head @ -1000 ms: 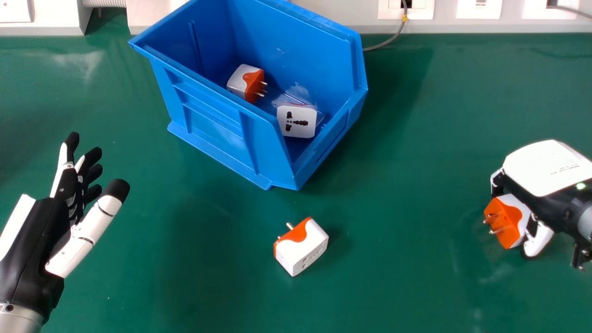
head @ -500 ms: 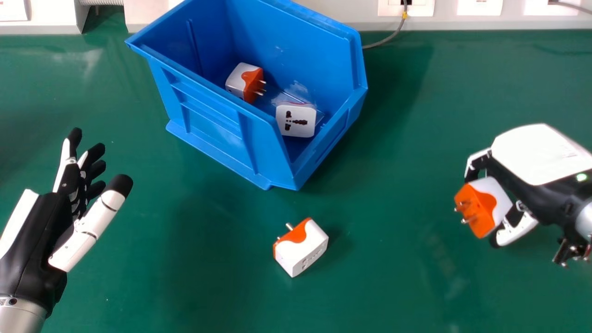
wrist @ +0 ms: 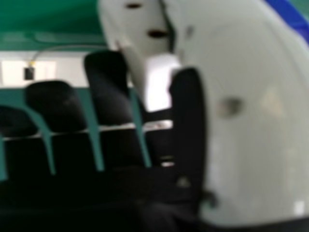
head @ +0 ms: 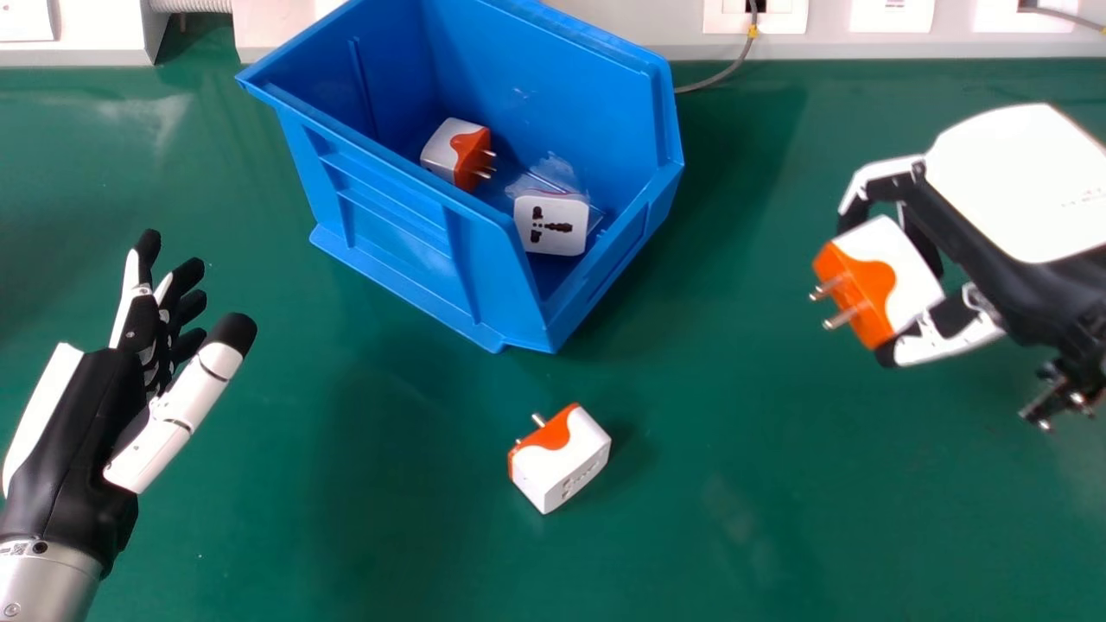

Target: Pick all objects and put in blue box

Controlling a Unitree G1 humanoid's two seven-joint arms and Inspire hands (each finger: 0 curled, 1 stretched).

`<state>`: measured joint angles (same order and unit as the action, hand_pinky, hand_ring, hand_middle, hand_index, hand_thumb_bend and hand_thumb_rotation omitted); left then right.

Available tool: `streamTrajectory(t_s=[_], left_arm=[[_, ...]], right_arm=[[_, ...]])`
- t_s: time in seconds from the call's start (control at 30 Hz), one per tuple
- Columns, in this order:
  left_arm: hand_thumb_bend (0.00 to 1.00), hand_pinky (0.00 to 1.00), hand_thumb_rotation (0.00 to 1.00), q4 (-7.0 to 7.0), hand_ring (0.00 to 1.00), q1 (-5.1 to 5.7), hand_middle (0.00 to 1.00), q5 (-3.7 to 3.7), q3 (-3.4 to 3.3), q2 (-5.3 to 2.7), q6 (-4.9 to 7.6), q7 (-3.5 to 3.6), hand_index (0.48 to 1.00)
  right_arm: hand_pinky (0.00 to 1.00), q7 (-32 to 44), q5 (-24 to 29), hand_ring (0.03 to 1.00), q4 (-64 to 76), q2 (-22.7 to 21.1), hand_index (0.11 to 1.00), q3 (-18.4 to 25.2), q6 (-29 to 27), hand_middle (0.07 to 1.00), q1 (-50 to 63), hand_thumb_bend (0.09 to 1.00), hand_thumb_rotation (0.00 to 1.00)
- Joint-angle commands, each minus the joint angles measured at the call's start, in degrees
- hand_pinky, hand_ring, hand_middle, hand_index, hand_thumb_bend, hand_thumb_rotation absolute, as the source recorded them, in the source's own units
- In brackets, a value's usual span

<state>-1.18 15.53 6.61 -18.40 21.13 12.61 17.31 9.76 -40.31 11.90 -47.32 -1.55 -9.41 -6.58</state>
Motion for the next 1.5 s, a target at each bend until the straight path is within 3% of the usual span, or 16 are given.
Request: streamTrajectory(t_s=[0.0, 0.1, 0.4, 0.57, 0.67, 0.8, 0.93, 1.03, 1.17, 1.47], left_arm=[[0.65, 0.94, 0.72, -0.62, 0.97, -0.83, 0.98, -0.63, 0.23, -0.08, 0.96, -0.74, 0.960], [0.65, 0.94, 0.72, -0.57, 0.97, -1.07, 0.98, -0.61, 0.64, -0.22, 1.07, -0.82, 0.959], [0.64, 0.93, 0.70, 0.68, 0.97, -1.13, 0.98, -0.80, 1.35, -0.32, 3.23, -1.16, 0.958], [0.64, 0.93, 0.70, 1.33, 0.97, -1.04, 0.98, -0.40, 1.66, -0.48, 3.95, -0.95, 0.957], [0.65, 0.93, 0.70, 0.29, 0.96, -0.58, 0.98, -0.11, 1.78, -0.51, 3.45, -0.95, 0.956], [0.65, 0.93, 0.70, 0.93, 0.96, -0.51, 0.98, 0.07, 1.78, -0.45, 3.71, -0.83, 0.956], [0.65, 0.93, 0.70, -0.24, 0.96, 0.03, 0.98, 0.34, 1.84, -0.54, 3.00, -0.82, 0.957], [0.66, 0.93, 0.70, -0.20, 0.96, 0.24, 0.98, 0.34, 1.90, -0.63, 3.06, -0.87, 0.958], [0.66, 0.93, 0.70, -1.70, 0.97, 0.96, 0.98, 0.29, 2.01, -0.81, 2.33, -1.14, 0.959], [0.66, 0.93, 0.71, -2.04, 0.97, 1.34, 0.98, 0.30, 2.18, -1.08, 2.12, -1.19, 0.959]], right_arm=[[0.10, 0.0, 1.3, 0.139, 1.6, 1.4, 0.470, 0.4, -0.2, 0.215, -4.8, 0.493, 0.14], [0.10, -0.1, 0.3, 0.137, -0.6, 4.4, 0.470, -2.0, -0.8, 0.205, -10.7, 0.492, 0.14], [0.08, -3.1, -3.6, 0.123, -12.5, 10.9, 0.469, -8.6, -3.6, 0.191, -24.9, 0.489, 0.15], [0.07, -6.5, -6.6, 0.107, -21.2, 14.4, 0.469, -12.4, -4.9, 0.182, -32.4, 0.488, 0.15], [0.06, -7.9, -7.5, 0.101, -25.4, 16.1, 0.469, -13.9, -5.4, 0.175, -35.5, 0.488, 0.15], [0.06, -10.1, -8.4, 0.094, -33.4, 19.4, 0.469, -16.7, -5.7, 0.169, -41.1, 0.489, 0.15], [0.06, -11.5, -8.9, 0.094, -41.0, 22.4, 0.469, -18.8, -5.5, 0.170, -45.9, 0.489, 0.15], [0.06, -12.8, -9.6, 0.093, -46.7, 24.7, 0.469, -20.7, -5.0, 0.168, -49.3, 0.490, 0.15], [0.05, -14.0, -9.8, 0.090, -52.6, 27.4, 0.469, -22.7, -4.4, 0.161, -52.6, 0.490, 0.15], [0.05, -16.2, -10.2, 0.088, -62.4, 32.1, 0.469, -26.8, -2.6, 0.155, -58.0, 0.491, 0.14]])
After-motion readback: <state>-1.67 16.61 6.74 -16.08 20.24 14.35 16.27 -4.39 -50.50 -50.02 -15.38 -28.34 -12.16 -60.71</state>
